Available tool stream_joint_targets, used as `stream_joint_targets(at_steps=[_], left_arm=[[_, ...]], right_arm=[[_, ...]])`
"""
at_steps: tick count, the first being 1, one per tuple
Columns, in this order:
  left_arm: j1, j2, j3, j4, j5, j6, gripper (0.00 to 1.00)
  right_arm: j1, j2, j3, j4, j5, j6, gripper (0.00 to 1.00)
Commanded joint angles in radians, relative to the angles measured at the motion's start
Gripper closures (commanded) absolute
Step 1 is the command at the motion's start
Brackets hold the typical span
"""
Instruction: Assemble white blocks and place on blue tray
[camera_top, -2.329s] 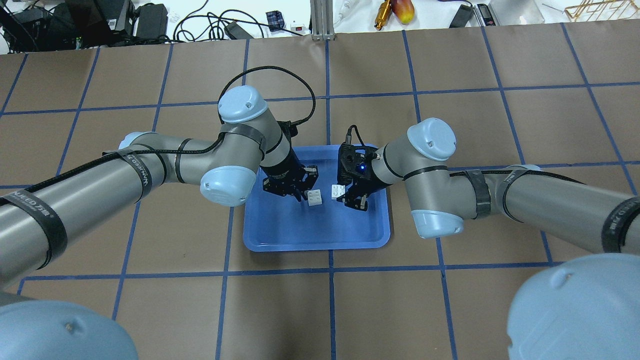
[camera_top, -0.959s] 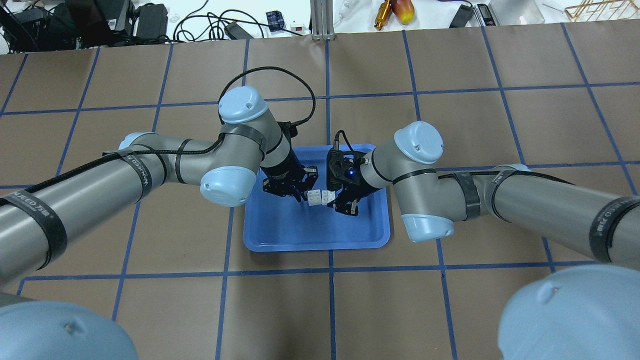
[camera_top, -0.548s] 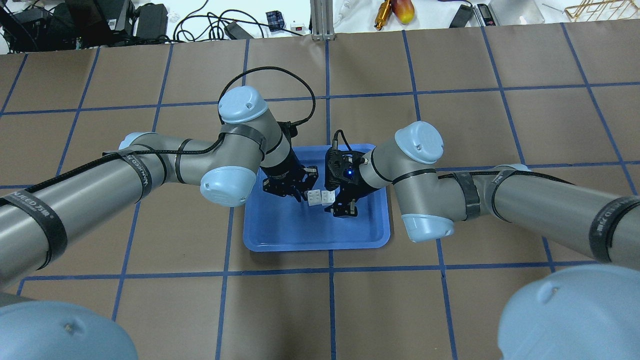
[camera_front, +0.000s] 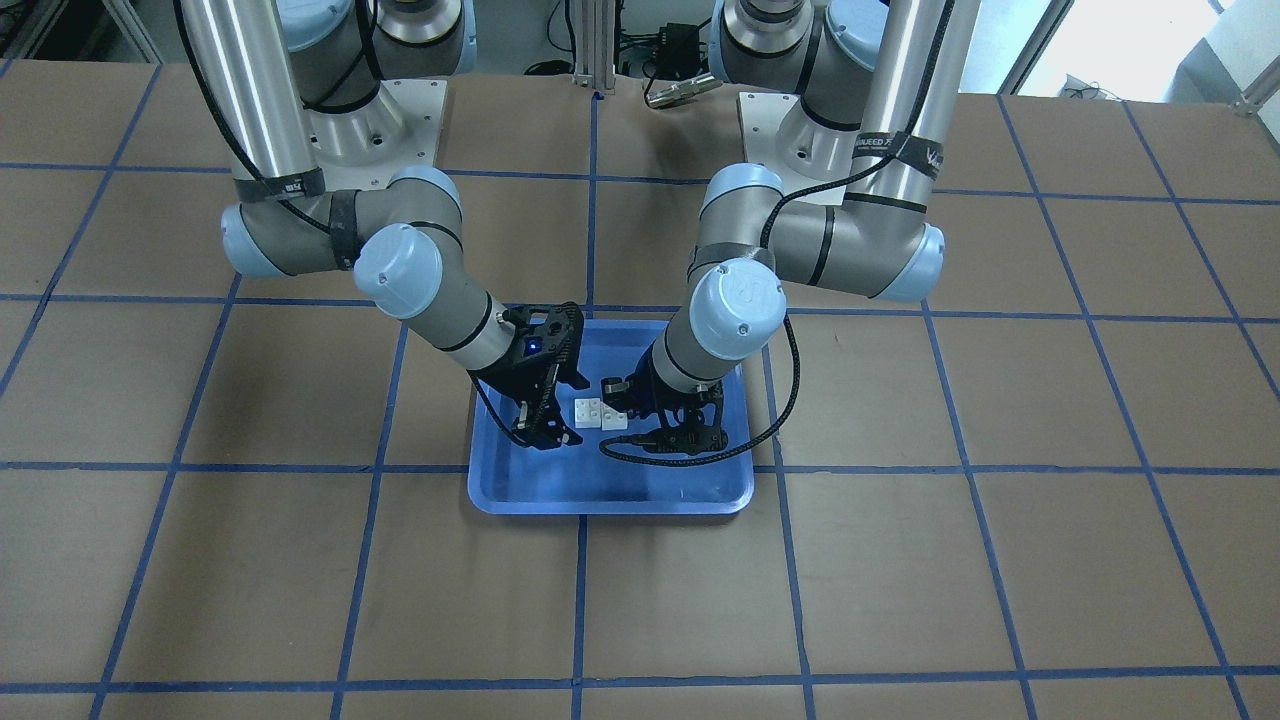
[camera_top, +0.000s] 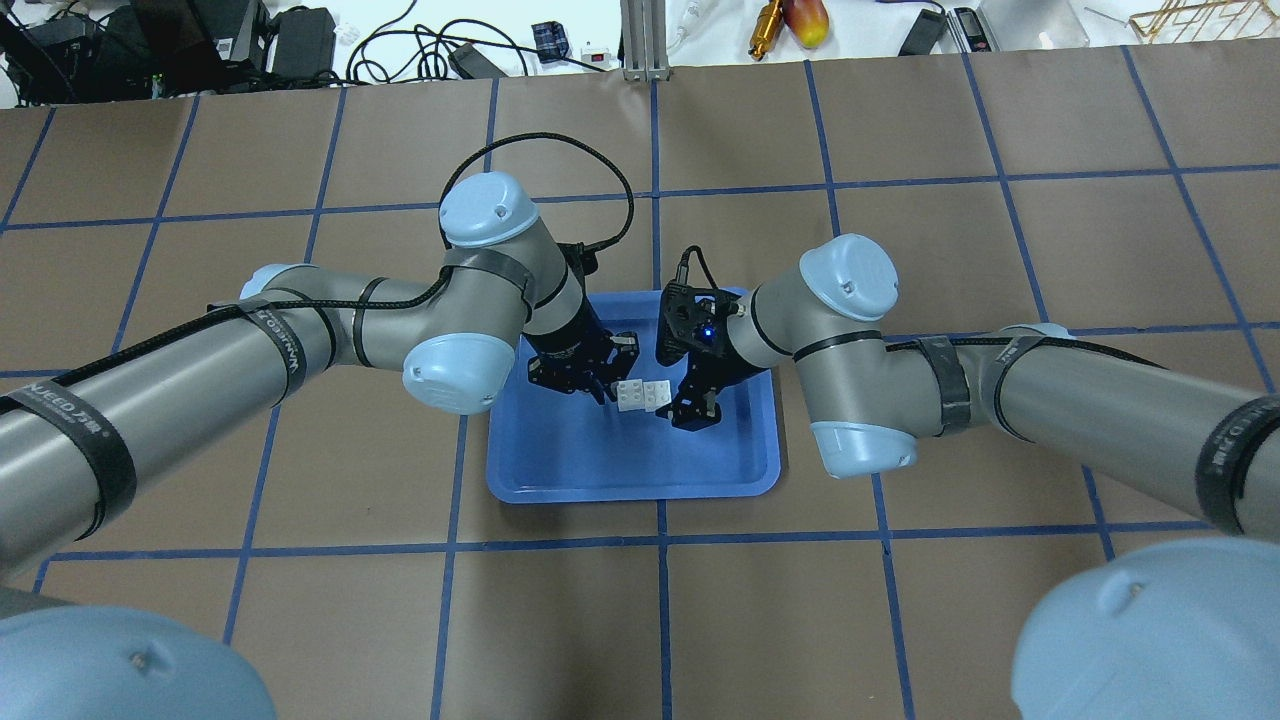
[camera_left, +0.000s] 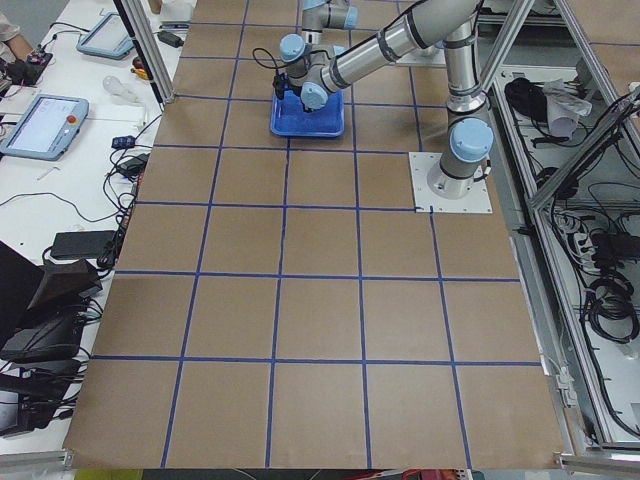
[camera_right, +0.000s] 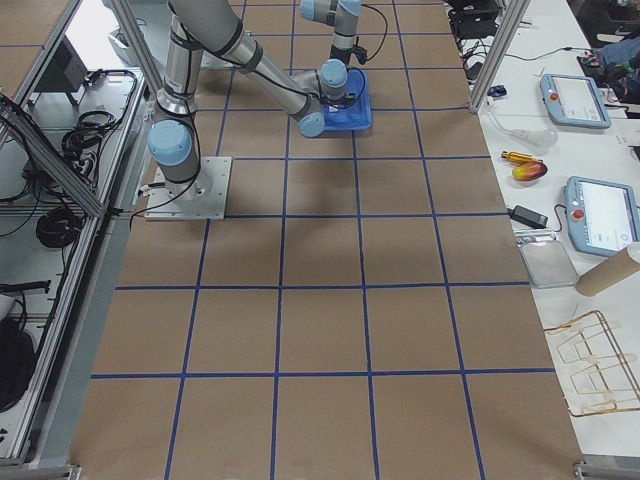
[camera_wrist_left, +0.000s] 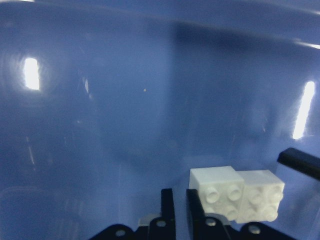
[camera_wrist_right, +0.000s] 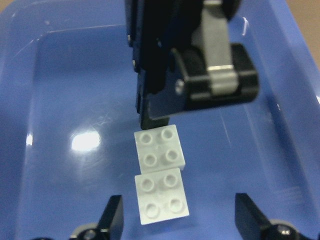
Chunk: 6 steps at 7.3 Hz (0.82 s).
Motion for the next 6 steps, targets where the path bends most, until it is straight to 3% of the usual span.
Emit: stream_joint_targets(at_steps=[1, 2, 3, 5, 6], left_arm=[[-0.001, 0.000, 0.000, -0.001, 0.000, 0.001, 0.78], [-0.002, 0.000, 0.000, 0.000, 0.000, -0.002, 0.78], [-0.002, 0.001, 0.000, 0.000, 0.000, -0.002, 0.77], [0.002, 0.035, 0.011, -0.001, 0.005, 0.015, 0.77], [0.005, 0.048, 0.040, -0.011, 0.009, 0.015, 0.76]], right_arm=[[-0.010, -0.064, 0.003, 0.008, -0.059, 0.166, 0.00], [-0.022, -0.097, 0.000, 0.032, -0.087, 0.167, 0.00], [-0.057, -0.142, -0.014, 0.139, -0.101, 0.172, 0.00], [-0.171, -0.253, -0.096, 0.472, -0.099, 0.227, 0.00], [-0.211, -0.290, -0.170, 0.672, -0.104, 0.355, 0.00]])
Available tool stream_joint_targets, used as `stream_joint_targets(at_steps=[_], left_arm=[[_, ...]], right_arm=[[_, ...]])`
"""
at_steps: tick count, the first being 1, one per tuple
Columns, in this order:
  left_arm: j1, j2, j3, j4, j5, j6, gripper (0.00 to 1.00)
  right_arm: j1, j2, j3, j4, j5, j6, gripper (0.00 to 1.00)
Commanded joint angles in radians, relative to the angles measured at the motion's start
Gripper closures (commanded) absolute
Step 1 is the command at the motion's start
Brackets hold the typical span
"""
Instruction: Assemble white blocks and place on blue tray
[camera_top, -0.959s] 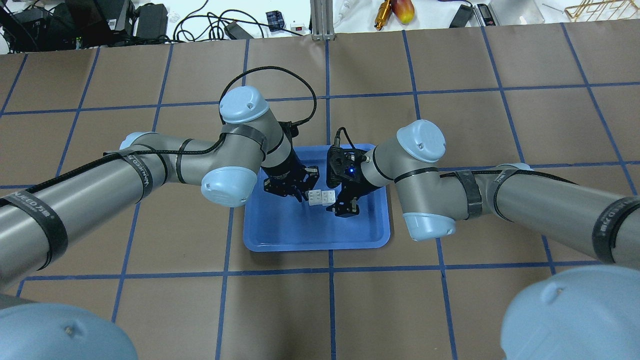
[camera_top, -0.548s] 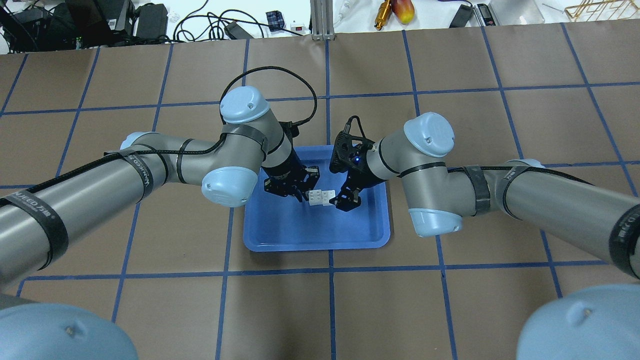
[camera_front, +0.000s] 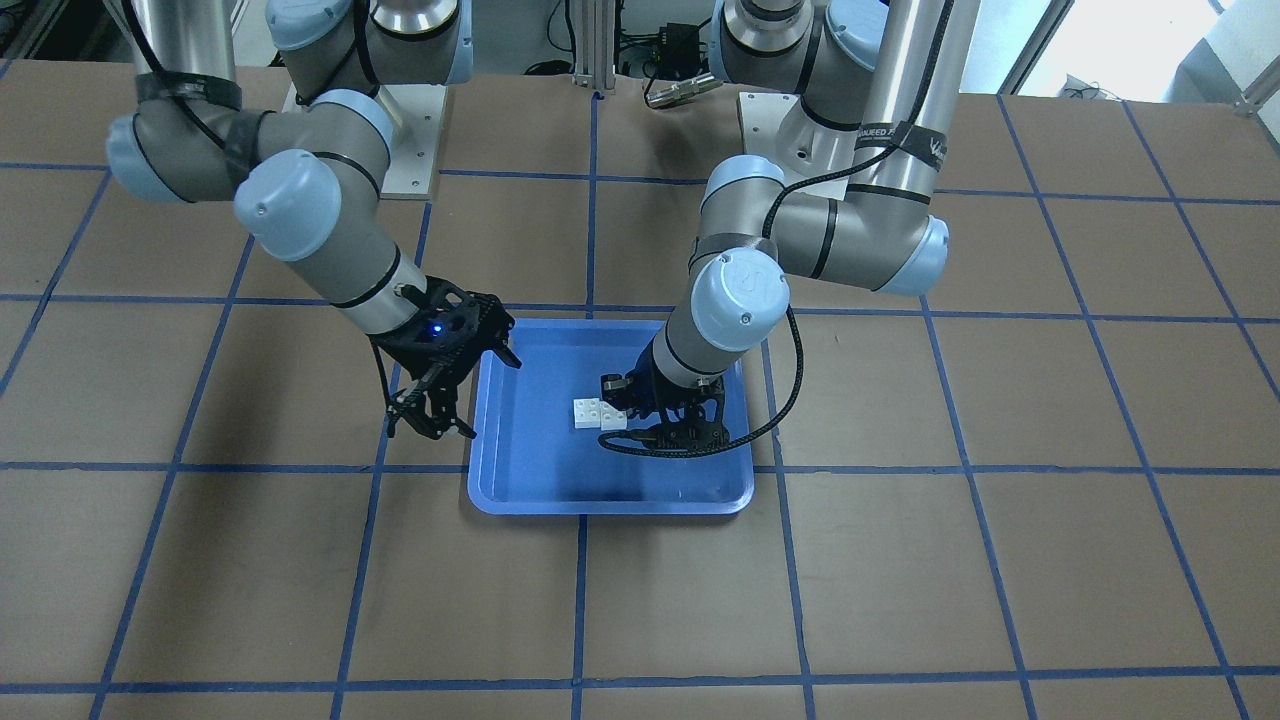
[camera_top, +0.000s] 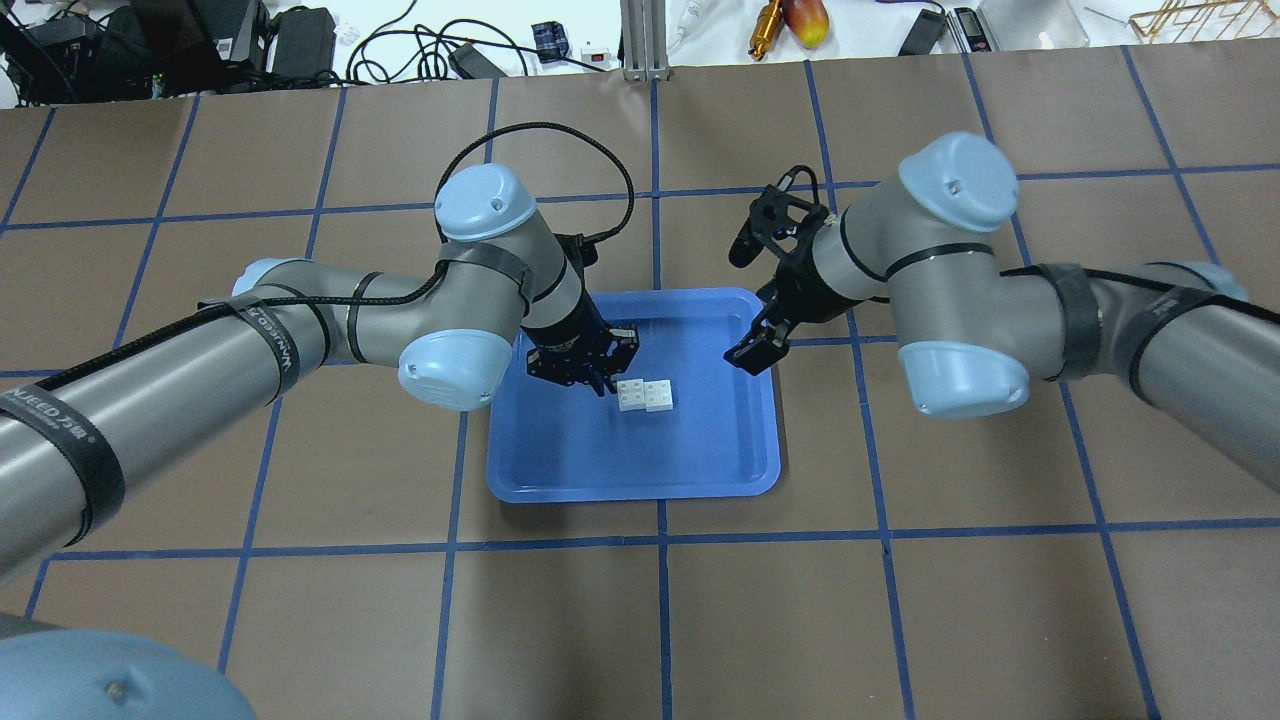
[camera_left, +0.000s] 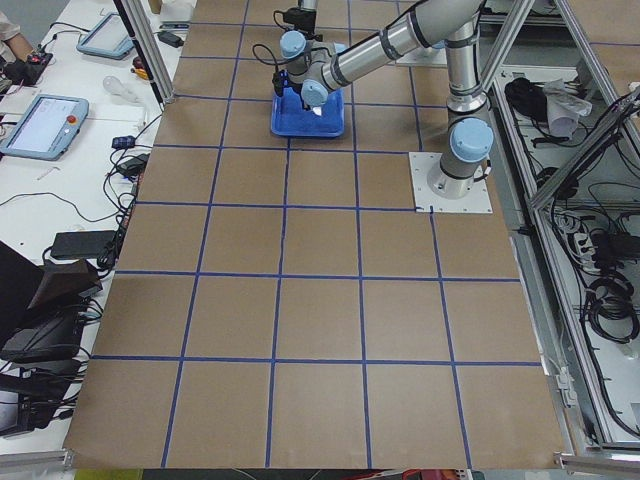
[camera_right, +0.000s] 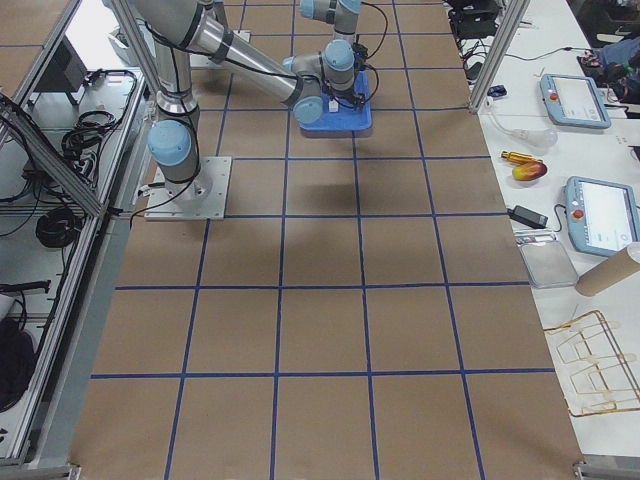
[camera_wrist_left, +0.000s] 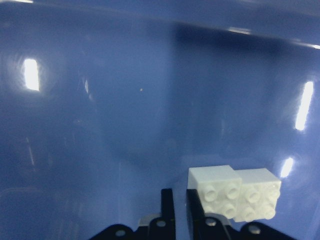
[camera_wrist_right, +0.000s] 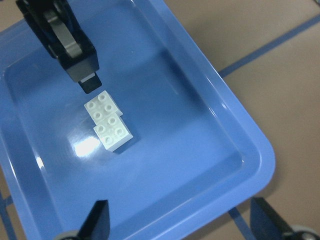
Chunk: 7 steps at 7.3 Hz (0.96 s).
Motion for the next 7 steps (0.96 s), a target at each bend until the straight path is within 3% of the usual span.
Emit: stream_joint_targets(at_steps=[1, 2, 3, 4, 5, 7], left_arm=[[0.015, 0.037, 0.064, -0.050, 0.010, 0.004, 0.73], [0.034, 0.063, 0.101, -0.111, 0.019, 0.015, 0.72], [0.060, 0.091, 0.127, -0.189, 0.092, 0.119, 0.72], [0.105, 0.132, 0.162, -0.294, 0.188, 0.250, 0.72], [0.169, 0.168, 0.226, -0.390, 0.195, 0.275, 0.70], [0.220, 0.203, 0.348, -0.538, 0.200, 0.315, 0.52]], right_arm=[[-0.072, -0.085, -0.162, 0.321, -0.049, 0.238, 0.00], [-0.081, -0.106, -0.243, 0.438, -0.114, 0.417, 0.00], [-0.081, -0.113, -0.314, 0.558, -0.265, 0.480, 0.00], [-0.078, -0.114, -0.324, 0.582, -0.371, 0.506, 0.00], [-0.082, -0.119, -0.325, 0.585, -0.384, 0.617, 0.00], [-0.081, -0.174, -0.344, 0.668, -0.386, 0.981, 0.00]])
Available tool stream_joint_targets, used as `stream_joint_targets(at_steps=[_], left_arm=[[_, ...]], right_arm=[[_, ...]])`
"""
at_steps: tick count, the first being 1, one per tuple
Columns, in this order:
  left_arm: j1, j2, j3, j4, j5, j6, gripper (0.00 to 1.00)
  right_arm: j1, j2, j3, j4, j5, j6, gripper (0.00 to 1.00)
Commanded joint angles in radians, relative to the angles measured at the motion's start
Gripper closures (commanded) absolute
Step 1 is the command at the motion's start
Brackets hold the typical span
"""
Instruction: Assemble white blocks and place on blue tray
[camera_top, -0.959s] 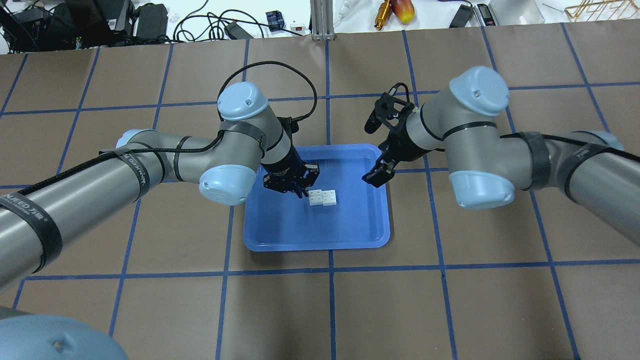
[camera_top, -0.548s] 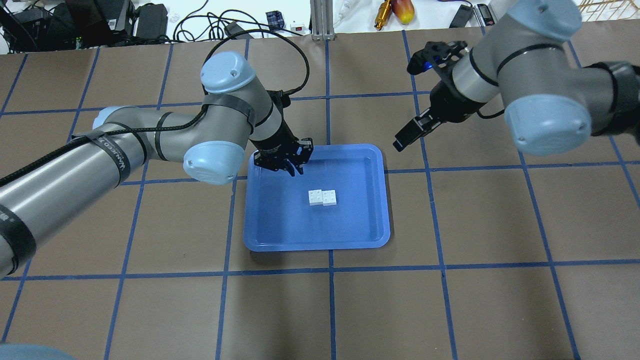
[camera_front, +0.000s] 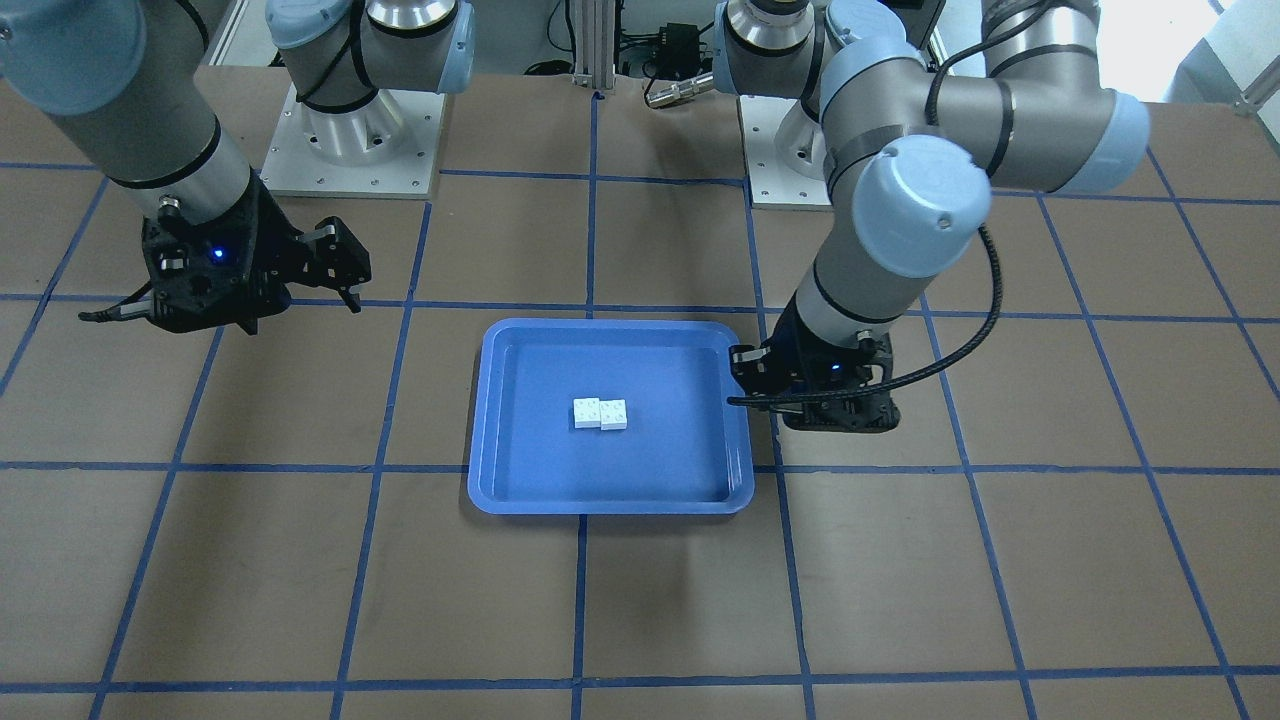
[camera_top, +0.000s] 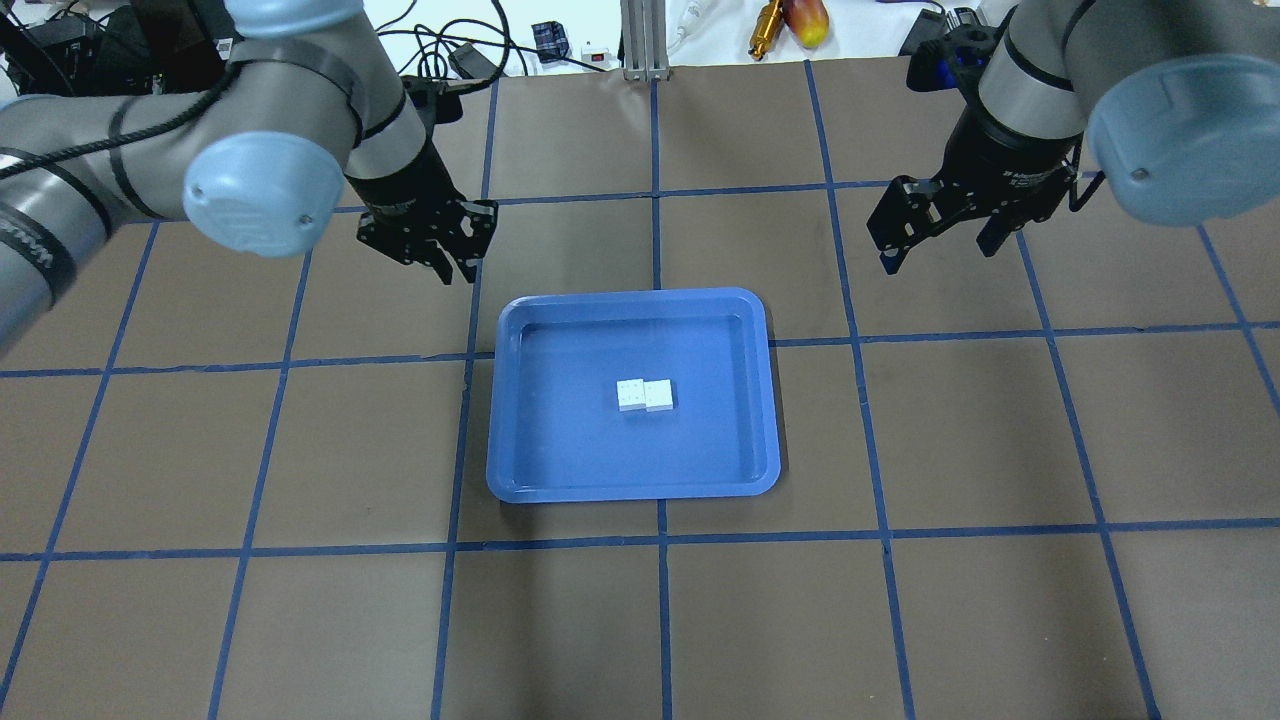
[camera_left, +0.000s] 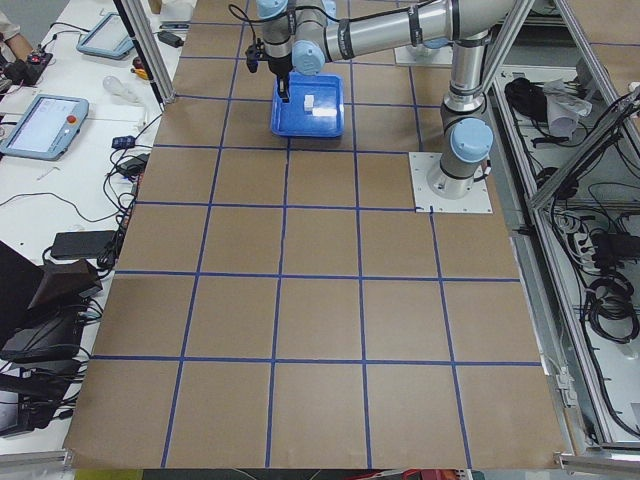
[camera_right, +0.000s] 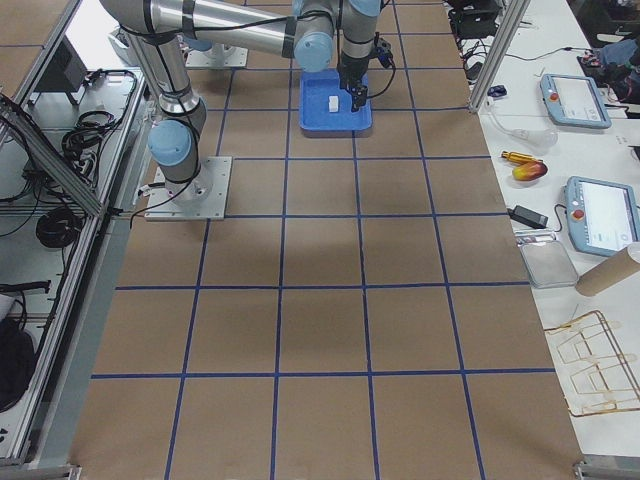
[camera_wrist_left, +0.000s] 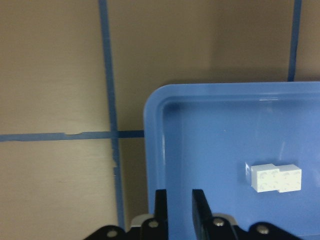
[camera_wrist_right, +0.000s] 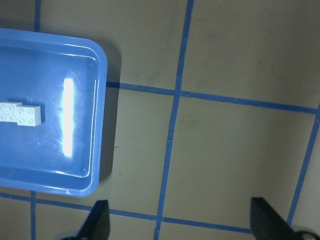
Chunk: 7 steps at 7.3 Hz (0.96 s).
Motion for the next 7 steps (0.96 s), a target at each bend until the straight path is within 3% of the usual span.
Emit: stream_joint_targets(at_steps=[1, 2, 3, 7], left_arm=[[0.033, 0.055, 0.089, -0.117, 0.057, 0.038, 0.29], [0.033, 0.088, 0.085, -0.117, 0.072, 0.057, 0.10], [0.033, 0.122, 0.082, -0.116, 0.073, 0.072, 0.00], [0.033, 0.188, 0.082, -0.113, 0.071, 0.072, 0.00]], right_arm=[[0.003, -0.066, 0.000, 0.052, -0.012, 0.209, 0.00], [0.004, -0.081, 0.004, 0.069, -0.012, 0.233, 0.00], [0.006, -0.085, -0.004, 0.093, -0.012, 0.285, 0.00], [0.009, -0.126, 0.001, 0.127, -0.042, 0.286, 0.00]])
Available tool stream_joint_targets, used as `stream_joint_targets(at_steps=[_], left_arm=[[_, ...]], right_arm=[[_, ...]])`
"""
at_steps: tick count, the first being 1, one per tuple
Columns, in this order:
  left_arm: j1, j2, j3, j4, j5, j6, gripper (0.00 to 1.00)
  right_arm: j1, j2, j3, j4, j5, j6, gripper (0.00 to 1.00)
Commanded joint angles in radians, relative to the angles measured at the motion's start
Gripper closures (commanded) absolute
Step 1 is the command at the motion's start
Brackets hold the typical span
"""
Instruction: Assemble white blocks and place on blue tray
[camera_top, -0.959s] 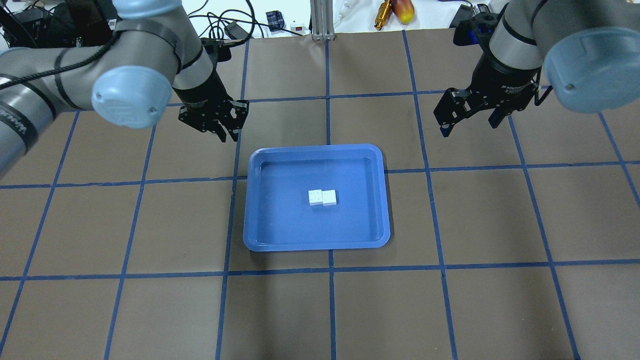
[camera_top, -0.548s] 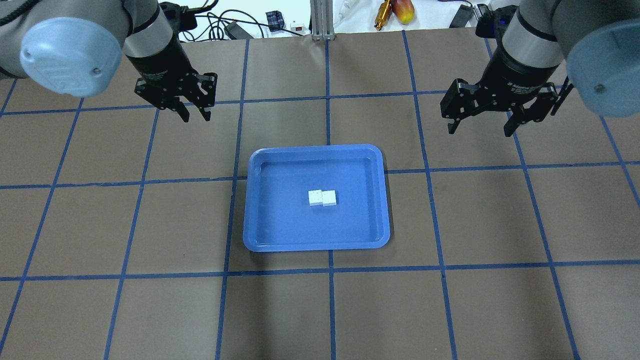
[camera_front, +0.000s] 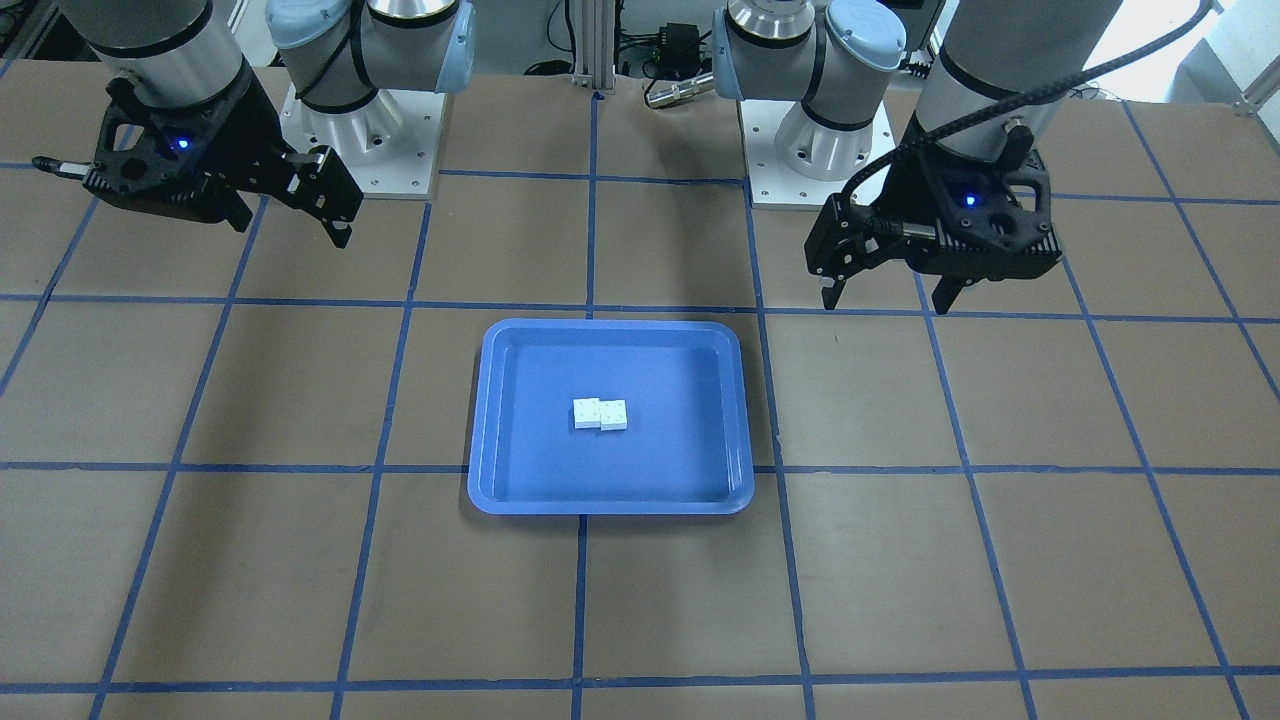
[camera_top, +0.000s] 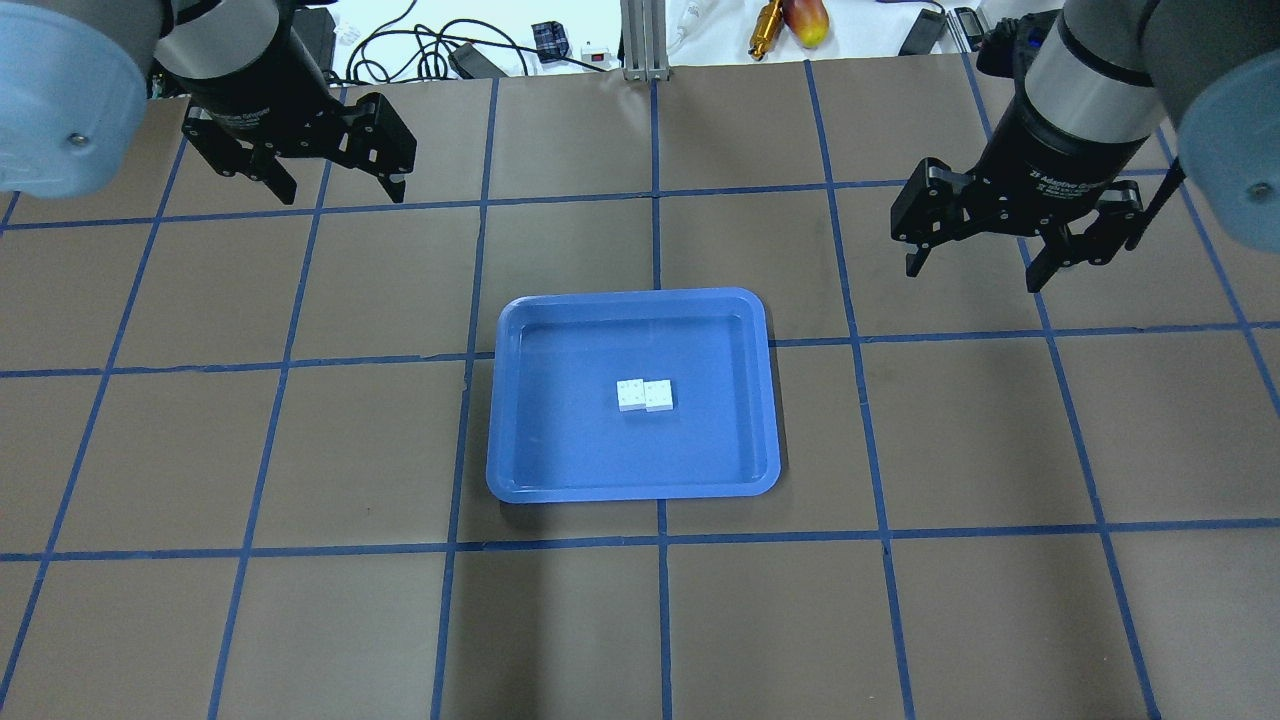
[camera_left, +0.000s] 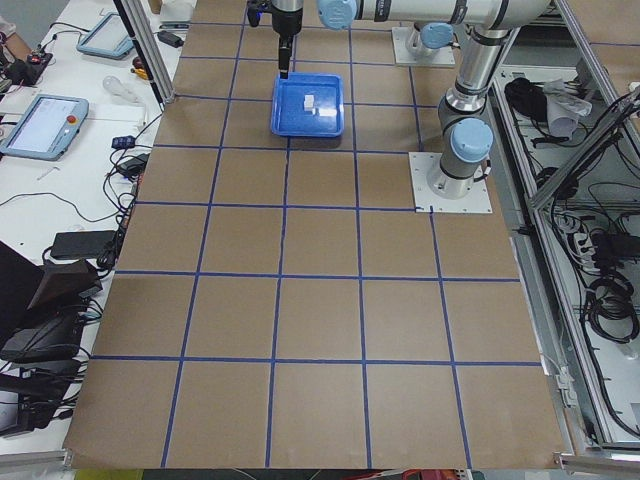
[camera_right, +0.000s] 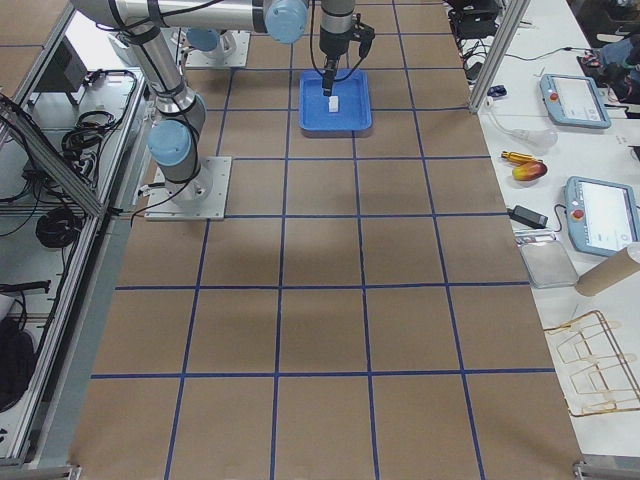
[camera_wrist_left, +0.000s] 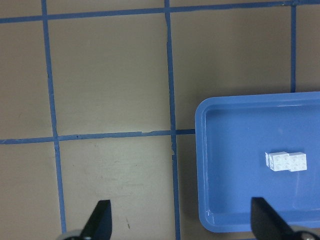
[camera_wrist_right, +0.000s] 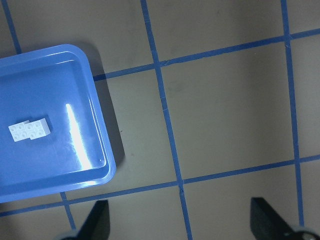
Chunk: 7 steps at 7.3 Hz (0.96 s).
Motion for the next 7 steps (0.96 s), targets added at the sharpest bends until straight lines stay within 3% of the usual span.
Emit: stream_joint_targets(at_steps=[1, 7], left_arm=[[0.006, 0.017, 0.005, 0.002, -0.001, 0.000, 0.00], [0.006, 0.020, -0.005, 0.012, 0.000, 0.000, 0.00]], right_arm=[[0.001, -0.007, 0.000, 0.007, -0.018, -0.004, 0.00], [0.001, -0.005, 0.002, 0.013, -0.012, -0.004, 0.00]])
